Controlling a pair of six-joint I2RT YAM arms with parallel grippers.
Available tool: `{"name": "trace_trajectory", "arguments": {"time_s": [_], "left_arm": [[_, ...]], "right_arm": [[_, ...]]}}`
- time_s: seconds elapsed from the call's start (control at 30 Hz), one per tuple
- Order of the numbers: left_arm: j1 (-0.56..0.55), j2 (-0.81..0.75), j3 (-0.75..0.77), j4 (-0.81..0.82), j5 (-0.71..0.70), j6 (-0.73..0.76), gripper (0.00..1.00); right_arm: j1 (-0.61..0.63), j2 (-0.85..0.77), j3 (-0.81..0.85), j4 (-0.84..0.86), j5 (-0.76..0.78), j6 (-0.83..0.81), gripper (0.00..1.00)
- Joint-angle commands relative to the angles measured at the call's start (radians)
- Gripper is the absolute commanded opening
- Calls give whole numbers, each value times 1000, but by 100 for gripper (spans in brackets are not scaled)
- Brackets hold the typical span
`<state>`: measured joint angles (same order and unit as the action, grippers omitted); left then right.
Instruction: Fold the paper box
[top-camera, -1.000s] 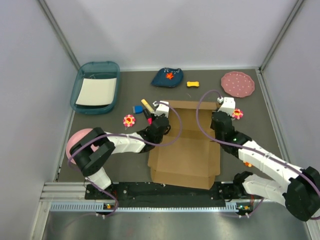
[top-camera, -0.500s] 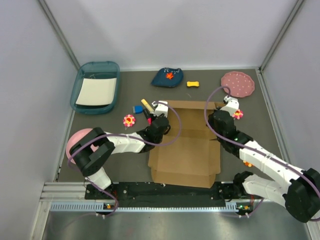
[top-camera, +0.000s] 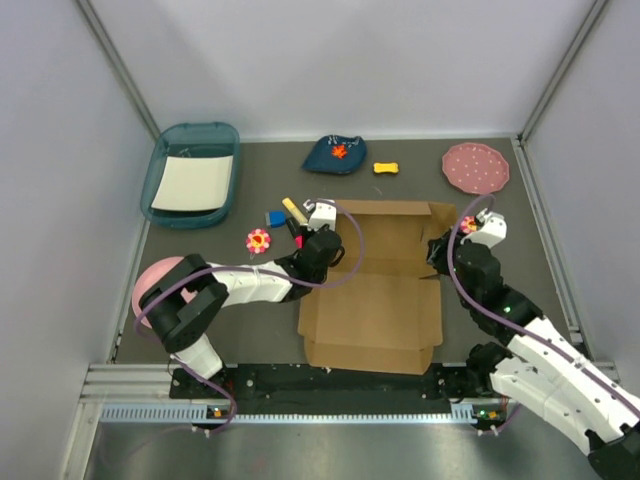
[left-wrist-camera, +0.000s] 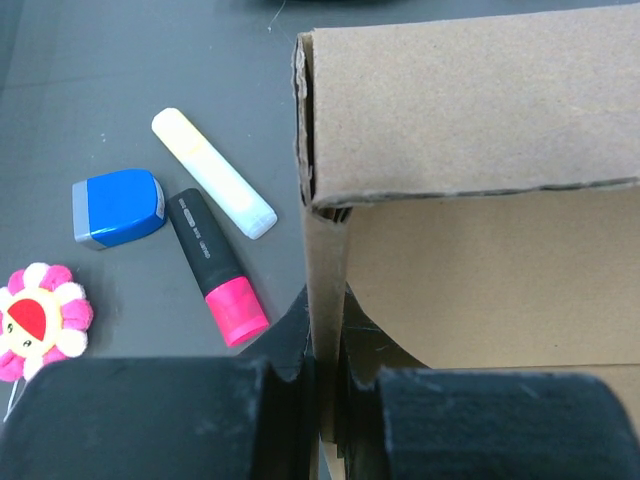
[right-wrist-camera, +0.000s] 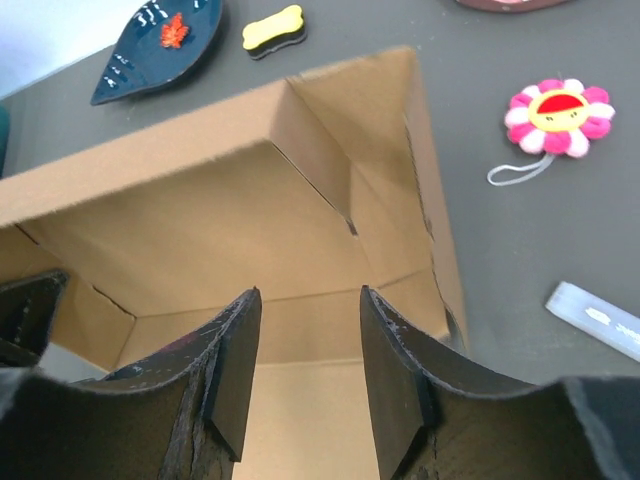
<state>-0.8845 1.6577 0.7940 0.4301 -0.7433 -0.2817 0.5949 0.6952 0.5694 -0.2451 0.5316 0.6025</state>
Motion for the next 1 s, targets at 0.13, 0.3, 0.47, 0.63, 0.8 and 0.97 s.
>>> {"name": "trace_trajectory", "arguments": {"time_s": [0.13,0.3,0.47,0.63,0.8,0.97], "left_arm": [[-2,19,45,-317,28,-54,0],[-2,4,36,-330,27,-54,0],[-4,-15,21,-324,27,-50,0],[-2,-27,10,-317,32,-42,0],[-2,-35,10,-321,45,-39,0],[-2,-38,10,-327,51,-43,0]], "right_arm": [[2,-65,-152,-132,7,112,42],[3,10,-190,-123,10,178,41],[2,96,-189,-94,45,218,42],[0,180,-178,-53,93,261,45],[-9,210,-206,49,114,298,47],[-18,251,-207,135,111,278,47]]}}
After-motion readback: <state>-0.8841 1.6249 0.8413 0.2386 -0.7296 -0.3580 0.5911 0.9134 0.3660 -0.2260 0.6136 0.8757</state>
